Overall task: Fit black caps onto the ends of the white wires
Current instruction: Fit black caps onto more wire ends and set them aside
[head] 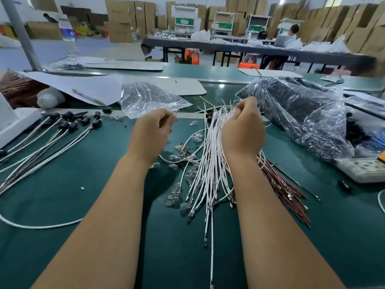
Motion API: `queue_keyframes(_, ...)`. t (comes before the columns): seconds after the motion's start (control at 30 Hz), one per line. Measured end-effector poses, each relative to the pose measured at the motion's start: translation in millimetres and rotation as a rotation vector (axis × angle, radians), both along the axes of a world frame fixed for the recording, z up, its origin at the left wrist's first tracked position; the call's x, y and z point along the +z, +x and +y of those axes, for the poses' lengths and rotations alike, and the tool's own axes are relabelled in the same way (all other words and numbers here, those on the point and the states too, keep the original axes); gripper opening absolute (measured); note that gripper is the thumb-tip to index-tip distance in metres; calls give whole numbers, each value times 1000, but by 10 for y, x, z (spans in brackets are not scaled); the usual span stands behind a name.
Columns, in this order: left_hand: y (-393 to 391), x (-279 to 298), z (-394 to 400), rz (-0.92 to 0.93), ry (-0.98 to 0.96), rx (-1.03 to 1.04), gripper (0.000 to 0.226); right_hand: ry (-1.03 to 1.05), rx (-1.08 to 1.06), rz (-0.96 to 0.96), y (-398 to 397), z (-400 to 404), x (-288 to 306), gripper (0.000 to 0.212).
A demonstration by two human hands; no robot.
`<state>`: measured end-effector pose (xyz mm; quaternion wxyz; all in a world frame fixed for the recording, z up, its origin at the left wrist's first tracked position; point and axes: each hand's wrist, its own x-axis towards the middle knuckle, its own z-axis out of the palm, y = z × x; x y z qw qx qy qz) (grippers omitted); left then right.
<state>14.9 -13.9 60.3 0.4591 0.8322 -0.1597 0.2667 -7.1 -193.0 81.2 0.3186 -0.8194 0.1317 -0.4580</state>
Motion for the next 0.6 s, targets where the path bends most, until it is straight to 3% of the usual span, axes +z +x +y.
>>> queue_keyframes(0.07, 7, -5, 6, 7, -42, -31, 11, 12, -47, 56, -8, -31, 10, 17)
queue_keyframes(0.17, 10, -3, -1, 46, -74, -79, 13, -272, -112, 173, -25, -11, 12, 33)
queue_keyframes(0.3, -59, 33, -76, 17, -6, -133, 13, -525, 233, 225, -46, 253, -25, 24)
queue_keyframes(0.37, -76, 32, -94, -4, 5, -123, 9, -598, 304, 256, -40, 344, -75, 22)
queue_keyframes(0.6, -14, -29, -55, 134, -16, -98, 12, -513, 275, 214, -19, 285, -78, 16)
